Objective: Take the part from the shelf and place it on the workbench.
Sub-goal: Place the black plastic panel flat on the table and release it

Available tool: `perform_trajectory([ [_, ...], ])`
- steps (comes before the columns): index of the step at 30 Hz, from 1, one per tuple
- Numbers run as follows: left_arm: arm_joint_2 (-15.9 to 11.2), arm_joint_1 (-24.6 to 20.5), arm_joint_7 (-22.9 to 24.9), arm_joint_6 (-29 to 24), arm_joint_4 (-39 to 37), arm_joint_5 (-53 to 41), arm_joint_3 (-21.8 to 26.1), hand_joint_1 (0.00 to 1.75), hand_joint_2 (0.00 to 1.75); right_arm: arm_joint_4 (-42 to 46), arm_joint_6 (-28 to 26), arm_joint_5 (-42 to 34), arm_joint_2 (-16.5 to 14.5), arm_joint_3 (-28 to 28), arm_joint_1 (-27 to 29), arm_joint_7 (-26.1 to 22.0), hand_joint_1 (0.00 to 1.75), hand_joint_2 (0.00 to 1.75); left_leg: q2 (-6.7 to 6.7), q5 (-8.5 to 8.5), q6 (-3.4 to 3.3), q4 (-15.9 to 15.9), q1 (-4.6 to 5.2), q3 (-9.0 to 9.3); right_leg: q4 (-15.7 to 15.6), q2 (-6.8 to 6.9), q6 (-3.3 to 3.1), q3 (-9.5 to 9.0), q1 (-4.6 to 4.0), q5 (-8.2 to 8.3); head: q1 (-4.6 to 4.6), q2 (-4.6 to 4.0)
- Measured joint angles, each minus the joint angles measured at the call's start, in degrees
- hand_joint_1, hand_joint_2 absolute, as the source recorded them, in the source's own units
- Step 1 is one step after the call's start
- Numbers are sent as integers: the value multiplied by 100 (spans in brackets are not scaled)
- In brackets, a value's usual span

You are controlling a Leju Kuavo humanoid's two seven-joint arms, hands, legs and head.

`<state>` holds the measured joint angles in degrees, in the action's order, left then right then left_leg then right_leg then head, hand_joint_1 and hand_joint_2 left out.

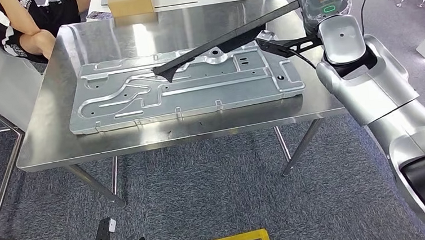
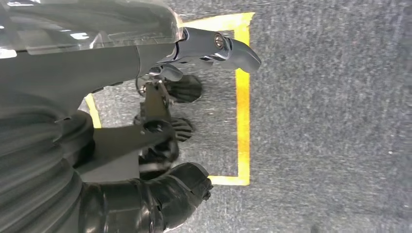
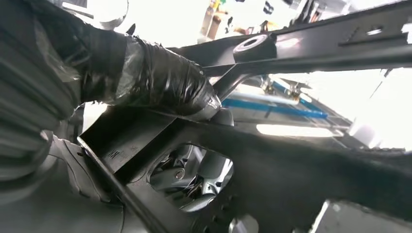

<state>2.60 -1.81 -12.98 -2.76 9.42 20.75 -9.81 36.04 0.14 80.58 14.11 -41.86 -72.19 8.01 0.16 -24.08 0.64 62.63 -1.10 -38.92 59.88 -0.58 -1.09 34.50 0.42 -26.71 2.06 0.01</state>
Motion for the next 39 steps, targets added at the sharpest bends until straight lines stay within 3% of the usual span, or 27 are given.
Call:
perform_trajectory([
  [1,0,0,-6,6,0,-5,0,0,175,-1,2,3,3,0,-4,-2,175,175,6,25,-20,-167,12,75,21,-5,34,9,-6,-23,-1,0],
  [5,1,2,-30,21,0,-31,0,0,175,0,3,6,14,0,-2,-5,175,175,17,-15,-149,-277,19,127,79,-5,119,57,-5,-90,1,0],
  [7,-2,-8,-33,24,1,-32,1,0,175,1,4,6,26,0,-1,-10,175,175,15,-10,-209,-321,2,159,524,15,150,259,0,-345,-1,-1],
  [9,-4,-9,-33,26,1,-32,2,0,175,-2,5,6,39,0,15,-11,175,175,19,-26,-241,-324,7,175,1282,22,171,662,1,-652,-1,-1],
  [10,-4,-5,-33,27,0,-32,2,0,175,-3,5,6,44,0,27,-10,175,175,21,-38,-250,-322,10,185,1554,22,177,834,0,-704,-1,0],
  [11,-4,-1,-33,27,0,-32,2,0,175,-4,5,6,46,0,37,-10,175,175,23,-53,-253,-320,12,202,1625,23,177,916,0,-639,-1,0],
  [12,-4,0,-33,27,0,-32,2,0,175,-3,5,6,48,0,40,-11,175,175,25,-73,-250,-319,13,232,1451,24,168,872,-1,-452,-1,0],
  [14,-2,0,-33,27,1,-32,2,0,175,-3,5,6,51,0,34,-11,175,175,29,-124,-234,-325,11,312,680,23,115,538,-15,36,0,0],
  [15,1,-4,-32,28,1,-32,2,0,175,-2,5,5,52,0,22,-11,175,175,31,-141,-217,-329,15,340,335,24,82,381,-36,201,-1,1],
  [16,5,-7,-32,28,1,-32,2,0,175,-2,5,5,53,1,10,-11,175,175,30,-150,-199,-334,18,351,115,23,53,282,-58,268,-4,0],
  [18,16,-10,-31,29,0,-32,2,0,175,-2,5,5,53,2,-13,-9,175,175,26,-151,-151,-350,27,352,-14,23,15,235,-92,244,-11,1],
  [21,21,-12,-32,29,1,-31,2,0,175,6,5,5,49,2,-21,-12,175,175,14,-276,-70,-210,40,304,-158,37,-41,118,-27,244,-11,1],
  [22,19,-15,-33,29,2,-31,2,0,175,9,5,5,48,2,-24,-14,175,175,10,-403,-52,21,41,204,-194,46,-62,76,-8,246,-10,0],
  [24,20,-12,-33,29,2,-32,2,0,175,11,5,5,43,2,-30,-17,175,175,9,-719,-30,765,34,-163,-191,52,-94,49,-21,225,-9,-1],
  [25,19,-8,-33,29,2,-32,2,0,175,11,5,6,40,2,-29,-16,175,175,8,-809,-21,1085,31,-344,-178,47,-101,45,-24,210,-8,-1],
  [26,18,-5,-33,29,2,-32,2,0,175,11,5,6,36,2,-28,-16,175,175,7,-795,-16,1233,30,-448,-161,38,-102,41,-25,191,-8,-1],
  [27,16,-5,-33,29,2,-32,2,0,175,12,5,6,33,2,-28,-17,175,175,7,-664,-17,1147,30,-436,-140,29,-95,33,-25,169,-8,-1],
  [29,7,-10,-33,29,2,-32,2,0,175,14,5,6,32,2,-28,-17,175,175,4,-249,-43,446,31,-136,-87,17,-64,14,-22,107,-9,-1],
  [31,0,-13,-31,28,1,-32,2,0,175,14,5,21,30,2,-30,-6,175,175,6,-44,-79,-155,44,145,-30,7,-16,34,-41,61,-10,-1],
  [34,0,-10,-31,24,0,-37,2,0,175,2,1,55,10,2,-18,29,175,175,16,-50,-141,-301,57,194,-31,-2,52,66,-56,58,-11,0],
  [36,0,-15,-32,22,0,-42,3,0,175,-9,-7,66,-5,2,-13,41,175,175,13,-28,-193,-368,39,225,63,-1,96,113,-42,-28,-12,1],
  [37,-1,-25,-34,22,1,-45,3,0,175,-15,-11,69,-12,2,-14,46,175,175,10,-21,-222,-398,27,245,251,2,119,201,-33,-140,-13,1],
  [39,-4,-42,-37,22,1,-50,4,0,175,-37,-16,73,-27,2,-1,59,175,175,11,-33,-262,-414,25,275,918,11,160,531,-13,-438,-14,0],
])
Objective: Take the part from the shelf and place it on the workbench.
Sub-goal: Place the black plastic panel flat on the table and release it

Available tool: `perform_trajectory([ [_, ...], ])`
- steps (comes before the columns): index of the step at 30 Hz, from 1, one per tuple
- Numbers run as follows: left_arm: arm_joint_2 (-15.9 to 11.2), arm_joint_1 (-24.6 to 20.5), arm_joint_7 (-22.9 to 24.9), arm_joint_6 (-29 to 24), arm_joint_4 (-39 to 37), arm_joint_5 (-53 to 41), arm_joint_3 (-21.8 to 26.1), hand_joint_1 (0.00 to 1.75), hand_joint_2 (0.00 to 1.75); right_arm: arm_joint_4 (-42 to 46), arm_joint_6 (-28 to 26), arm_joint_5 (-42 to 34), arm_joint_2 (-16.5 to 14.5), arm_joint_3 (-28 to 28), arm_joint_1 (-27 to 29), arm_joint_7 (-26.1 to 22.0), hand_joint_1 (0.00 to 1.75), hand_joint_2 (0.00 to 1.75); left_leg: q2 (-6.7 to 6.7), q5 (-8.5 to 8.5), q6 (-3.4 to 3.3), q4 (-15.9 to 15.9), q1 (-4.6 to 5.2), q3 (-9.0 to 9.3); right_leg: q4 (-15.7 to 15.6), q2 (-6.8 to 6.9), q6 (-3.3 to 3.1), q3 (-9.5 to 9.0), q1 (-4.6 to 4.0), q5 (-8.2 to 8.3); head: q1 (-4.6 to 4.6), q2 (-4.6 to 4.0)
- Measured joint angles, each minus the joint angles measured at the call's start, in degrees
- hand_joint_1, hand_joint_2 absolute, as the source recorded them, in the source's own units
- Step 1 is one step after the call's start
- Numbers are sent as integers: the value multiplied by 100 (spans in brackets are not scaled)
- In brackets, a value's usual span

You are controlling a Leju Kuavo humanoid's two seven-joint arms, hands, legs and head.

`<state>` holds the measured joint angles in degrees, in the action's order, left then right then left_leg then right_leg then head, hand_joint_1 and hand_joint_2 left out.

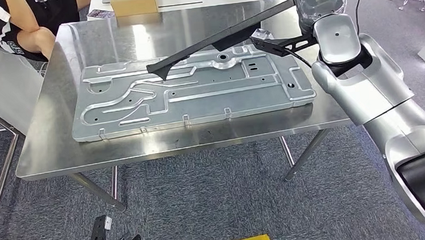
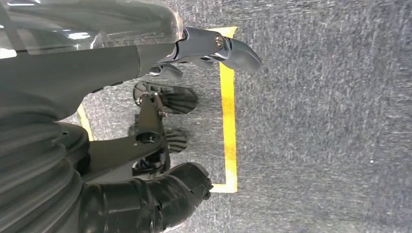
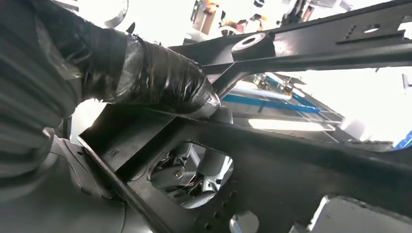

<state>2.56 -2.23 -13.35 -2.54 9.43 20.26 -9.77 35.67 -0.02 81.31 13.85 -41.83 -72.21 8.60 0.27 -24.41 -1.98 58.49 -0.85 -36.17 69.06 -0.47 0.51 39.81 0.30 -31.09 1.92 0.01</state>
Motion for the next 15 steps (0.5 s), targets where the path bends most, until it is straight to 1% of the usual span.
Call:
perform_trajectory([
  [1,-1,-2,-1,0,0,-2,0,0,175,-14,-1,0,-2,0,16,9,175,175,3,-13,-14,0,1,13,334,2,14,183,9,-96,-1,-1],
  [2,0,3,-1,-1,-1,-4,0,0,175,-30,-2,1,-3,0,36,18,175,175,7,-28,-18,2,1,33,523,5,25,309,17,-95,-1,-1],
  [3,1,8,-1,-2,-1,-9,0,0,175,-47,-3,4,-6,0,50,25,175,175,13,-46,-15,4,0,59,495,8,30,335,26,21,-1,-1],
  [4,1,11,-1,-5,-1,-19,0,0,175,-61,-6,10,-8,0,53,27,175,175,18,-70,-6,6,0,93,248,12,26,254,34,232,-1,-1],
  [5,2,11,-4,-10,0,-30,0,0,175,-74,-9,18,-10,0,46,27,175,175,22,-96,7,8,0,130,-138,16,14,105,40,472,-1,-1],
  [6,2,9,-7,-16,1,-38,0,0,175,-86,-17,26,-14,0,33,24,175,175,24,-119,27,9,6,154,-486,17,-3,-61,28,645,-1,-1],
  [7,2,5,-11,-21,1,-45,0,0,175,-96,-25,32,-16,0,13,19,175,175,24,-136,48,11,12,167,-756,17,-28,-190,10,743,-2,0],
  [8,2,4,-16,-25,1,-48,0,0,175,-106,-33,34,-19,1,-5,14,175,175,23,-144,70,12,17,166,-898,15,-52,-258,-10,754,-2,0],
  [9,4,4,-20,-28,1,-49,0,0,175,-114,-40,35,-20,1,-18,11,175,175,21,-147,93,7,21,160,-931,12,-76,-285,-31,720,-2,0],
  [11,5,6,-26,-28,1,-50,0,0,175,-126,-46,35,-24,3,-31,6,175,175,13,-179,149,17,21,160,-1015,12,-123,-323,-17,696,2,0],
  [12,6,5,-28,-28,1,-50,0,0,175,-131,-49,36,-26,4,-34,1,175,175,8,-236,176,90,20,136,-1049,16,-148,-360,-1,694,2,0],
  [13,5,4,-30,-28,1,-50,0,0,175,-138,-50,38,-28,5,-39,-6,175,175,4,-337,199,270,19,60,-1082,21,-177,-400,17,692,3,0],
  [14,5,6,-31,-28,1,-50,0,0,175,-144,-51,43,-34,7,-40,-14,175,175,0,-482,213,581,12,-88,-1098,26,-205,-435,23,684,2,0],
  [15,5,9,-31,-28,1,-50,0,0,175,-151,-52,47,-41,8,-41,-20,175,175,0,-637,222,975,10,-289,-1098,27,-231,-453,20,670,3,0],
])
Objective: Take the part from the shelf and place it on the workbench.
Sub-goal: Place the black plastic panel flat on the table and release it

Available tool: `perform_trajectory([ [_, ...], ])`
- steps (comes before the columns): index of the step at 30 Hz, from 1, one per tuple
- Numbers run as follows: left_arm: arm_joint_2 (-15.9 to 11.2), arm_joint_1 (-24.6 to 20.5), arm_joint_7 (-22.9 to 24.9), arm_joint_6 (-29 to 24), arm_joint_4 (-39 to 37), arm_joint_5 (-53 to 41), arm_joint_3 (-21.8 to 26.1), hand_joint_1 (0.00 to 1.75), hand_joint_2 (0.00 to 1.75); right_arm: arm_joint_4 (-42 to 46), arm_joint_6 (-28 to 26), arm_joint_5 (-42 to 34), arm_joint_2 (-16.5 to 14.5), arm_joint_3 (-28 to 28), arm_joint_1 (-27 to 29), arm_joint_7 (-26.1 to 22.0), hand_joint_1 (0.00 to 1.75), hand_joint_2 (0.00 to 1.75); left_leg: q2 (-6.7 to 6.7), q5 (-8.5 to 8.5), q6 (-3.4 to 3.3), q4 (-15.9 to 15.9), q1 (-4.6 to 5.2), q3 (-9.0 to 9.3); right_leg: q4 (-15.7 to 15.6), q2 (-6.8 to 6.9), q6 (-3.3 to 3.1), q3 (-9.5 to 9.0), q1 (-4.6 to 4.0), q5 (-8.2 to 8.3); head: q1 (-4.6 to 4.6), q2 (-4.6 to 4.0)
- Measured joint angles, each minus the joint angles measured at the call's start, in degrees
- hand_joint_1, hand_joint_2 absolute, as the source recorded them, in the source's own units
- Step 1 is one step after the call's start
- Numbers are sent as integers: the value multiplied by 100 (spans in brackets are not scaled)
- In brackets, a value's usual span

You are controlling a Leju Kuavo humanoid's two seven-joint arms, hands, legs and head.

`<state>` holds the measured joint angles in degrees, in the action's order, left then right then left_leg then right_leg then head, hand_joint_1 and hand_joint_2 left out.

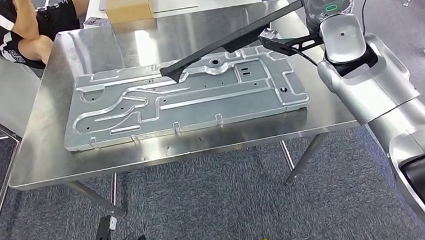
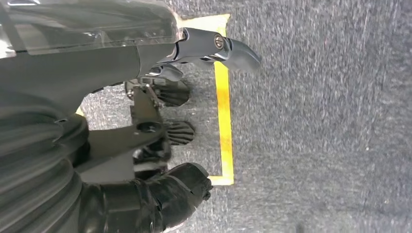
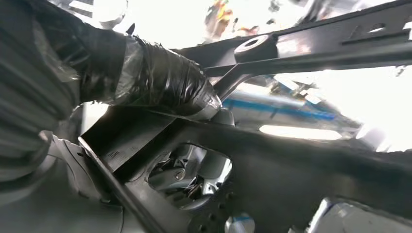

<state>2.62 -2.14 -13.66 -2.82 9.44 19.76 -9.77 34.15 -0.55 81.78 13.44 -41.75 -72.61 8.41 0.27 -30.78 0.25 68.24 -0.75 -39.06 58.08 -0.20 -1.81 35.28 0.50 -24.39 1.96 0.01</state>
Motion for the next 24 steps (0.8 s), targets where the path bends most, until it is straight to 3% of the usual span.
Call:
perform_trajectory([
  [2,1,7,0,-1,0,0,0,0,175,-13,0,5,-22,1,8,-6,175,175,0,-146,12,631,-4,-384,17,-13,-25,-23,-12,-32,2,0],
  [3,-1,8,0,-2,0,0,0,0,175,-17,-1,5,-32,1,11,-7,175,175,0,-64,10,666,-4,-450,31,-23,-24,-37,-16,-54,2,-1],
  [4,-2,7,0,-4,0,1,0,0,175,-20,-1,5,-40,1,12,-8,175,175,-1,127,-1,457,-3,-393,48,-33,-16,-58,-16,-83,2,-1],
  [5,-4,7,0,-9,0,1,0,0,175,-21,-2,8,-46,1,13,-8,175,175,-1,376,-20,71,-2,-240,68,-40,-2,-82,-17,-118,2,-1],
  [7,-7,6,-1,-16,-1,3,0,0,175,-26,-7,16,-56,1,13,-8,175,175,2,675,-58,-638,13,90,109,-50,41,-105,-35,-181,-1,-1],
  [8,-7,7,-1,-17,-2,4,0,0,175,-30,-10,21,-59,1,16,-8,175,175,4,711,-72,-823,21,175,120,-54,65,-103,-46,-197,-2,-1],
  [12,0,13,-1,-20,-1,4,0,0,175,-37,-23,23,-62,2,30,-8,175,175,0,696,-153,-963,13,242,156,-57,171,-75,-43,-266,-3,0],
  [14,2,4,-4,-20,0,4,0,0,175,-39,-28,23,-65,4,28,-8,175,175,-8,705,-205,-1028,-9,295,567,-42,221,111,-24,-505,-4,-1],
  [16,-1,-1,-4,-20,-1,4,0,0,175,-50,-34,23,-68,5,47,-8,175,175,-9,682,-237,-1031,-7,324,1309,-34,264,492,-7,-798,-5,-1],
  [17,-2,2,-4,-20,-1,4,0,0,175,-58,-35,23,-68,5,68,-8,175,175,-6,663,-244,-1025,-6,339,1590,-32,281,661,2,-850,-5,-1],
  [18,-1,8,-4,-20,-1,4,0,0,175,-65,-36,23,-68,5,88,-8,175,175,-2,640,-246,-1017,-6,361,1673,-27,291,744,12,-789,-5,-1],
  [19,1,13,-4,-20,-1,4,0,0,175,-70,-36,23,-69,5,102,-8,175,175,2,612,-240,-1009,-6,390,1534,-21,293,719,20,-618,-5,-1],
  [21,4,15,-5,-20,-1,4,0,0,175,-71,-37,24,-69,5,105,-8,175,175,11,549,-215,-995,-6,458,802,-3,272,425,27,-155,-5,-1],
  [22,5,12,-5,-20,-1,5,0,0,175,-70,-37,25,-70,5,99,-8,175,175,14,526,-195,-988,0,475,466,4,252,278,10,-5,-5,-1],
  [24,5,12,-6,-22,-2,11,0,0,175,-67,-35,25,-71,7,95,-7,175,175,14,508,-150,-988,12,473,150,10,201,135,-28,33,-4,-1],
])
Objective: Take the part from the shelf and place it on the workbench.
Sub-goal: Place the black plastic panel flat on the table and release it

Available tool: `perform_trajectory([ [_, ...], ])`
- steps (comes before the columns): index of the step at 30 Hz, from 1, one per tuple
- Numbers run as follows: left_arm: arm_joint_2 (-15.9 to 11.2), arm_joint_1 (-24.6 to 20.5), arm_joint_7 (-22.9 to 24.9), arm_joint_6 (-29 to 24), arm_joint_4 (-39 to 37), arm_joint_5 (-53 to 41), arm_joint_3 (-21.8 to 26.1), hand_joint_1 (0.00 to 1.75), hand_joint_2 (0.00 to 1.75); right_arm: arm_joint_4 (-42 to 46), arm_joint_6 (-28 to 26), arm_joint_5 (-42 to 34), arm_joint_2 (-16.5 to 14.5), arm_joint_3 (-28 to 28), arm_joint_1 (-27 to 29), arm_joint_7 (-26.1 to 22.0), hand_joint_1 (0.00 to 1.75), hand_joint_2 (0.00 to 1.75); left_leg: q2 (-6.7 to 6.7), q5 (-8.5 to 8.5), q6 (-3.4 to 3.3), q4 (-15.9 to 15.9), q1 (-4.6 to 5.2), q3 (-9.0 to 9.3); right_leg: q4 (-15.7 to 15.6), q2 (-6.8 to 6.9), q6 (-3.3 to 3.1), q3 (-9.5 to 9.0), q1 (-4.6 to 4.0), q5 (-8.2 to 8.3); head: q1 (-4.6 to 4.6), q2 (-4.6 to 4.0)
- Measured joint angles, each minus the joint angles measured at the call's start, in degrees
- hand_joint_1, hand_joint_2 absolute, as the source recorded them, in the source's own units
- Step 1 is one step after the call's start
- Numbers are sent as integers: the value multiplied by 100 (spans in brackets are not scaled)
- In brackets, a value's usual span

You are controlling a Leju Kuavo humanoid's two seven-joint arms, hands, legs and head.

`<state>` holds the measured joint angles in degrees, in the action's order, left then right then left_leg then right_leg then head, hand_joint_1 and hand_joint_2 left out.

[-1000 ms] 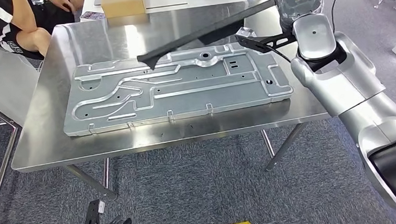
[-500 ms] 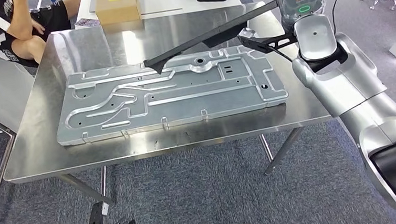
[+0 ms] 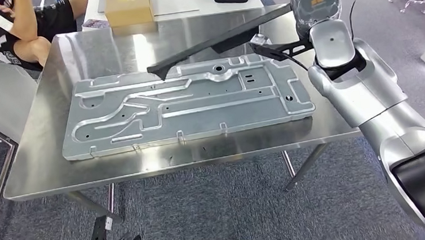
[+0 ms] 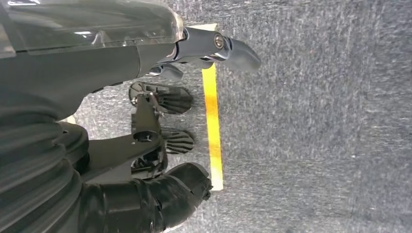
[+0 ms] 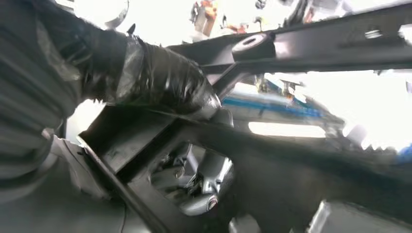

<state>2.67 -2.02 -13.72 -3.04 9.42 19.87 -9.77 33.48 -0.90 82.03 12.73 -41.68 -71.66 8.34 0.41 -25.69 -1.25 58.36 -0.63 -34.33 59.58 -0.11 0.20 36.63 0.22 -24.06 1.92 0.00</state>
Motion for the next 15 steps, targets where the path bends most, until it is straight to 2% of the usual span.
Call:
perform_trajectory([
  [2,3,2,-3,-2,1,8,0,0,175,8,5,0,-1,3,5,2,175,175,-5,-15,55,-12,7,-8,-74,-6,-54,-37,-5,-24,3,1],
  [4,5,1,-9,-4,2,15,1,0,175,30,9,3,-2,10,9,2,175,175,-11,-127,110,145,3,-70,-140,-5,-110,-97,20,-21,5,1],
  [5,5,0,-13,-5,2,20,1,0,175,40,10,8,-4,17,12,1,175,175,-13,-250,133,392,1,-187,-167,-1,-143,-133,33,-22,7,1],
  [7,7,4,-16,-7,1,32,2,0,175,47,11,17,-16,30,30,1,175,175,-15,-551,161,1178,-9,-595,-169,0,-200,-170,21,-50,7,0],
  [8,8,5,-16,-8,0,37,2,0,175,48,11,18,-23,32,48,1,175,175,-15,-631,170,1511,-11,-797,-162,-8,-213,-184,15,-68,7,0],
  [9,8,6,-16,-10,0,38,2,0,175,49,10,15,-27,34,68,1,175,175,-15,-604,172,1665,-11,-921,-150,-18,-217,-200,10,-90,7,0],
  [10,7,6,-16,-13,1,39,2,0,175,51,10,13,-30,37,85,1,175,175,-15,-458,166,1574,-11,-925,-135,-27,-212,-221,7,-117,7,0],
  [11,5,5,-16,-14,1,39,2,0,175,57,9,11,-30,43,99,1,175,175,-16,-229,153,1271,-11,-817,-117,-35,-200,-248,8,-151,7,0],
  [12,2,5,-17,-16,1,39,2,0,175,66,9,11,-29,50,113,1,175,175,-16,-6,132,859,-9,-648,-96,-38,-182,-275,9,-190,7,0],
  [13,0,5,-17,-17,1,40,2,0,175,75,9,11,-29,57,123,1,175,175,-15,141,114,487,0,-474,-71,-43,-157,-288,0,-227,7,0],
  [14,-2,5,-16,-19,0,42,2,0,175,85,9,10,-29,63,136,1,175,175,-14,211,95,236,8,-354,-56,-49,-130,-290,-9,-251,7,1],
  [15,-3,7,-16,-21,0,44,2,0,175,92,8,8,-29,67,154,1,175,175,-12,210,79,114,16,-292,-50,-53,-104,-286,-19,-264,6,1],
])
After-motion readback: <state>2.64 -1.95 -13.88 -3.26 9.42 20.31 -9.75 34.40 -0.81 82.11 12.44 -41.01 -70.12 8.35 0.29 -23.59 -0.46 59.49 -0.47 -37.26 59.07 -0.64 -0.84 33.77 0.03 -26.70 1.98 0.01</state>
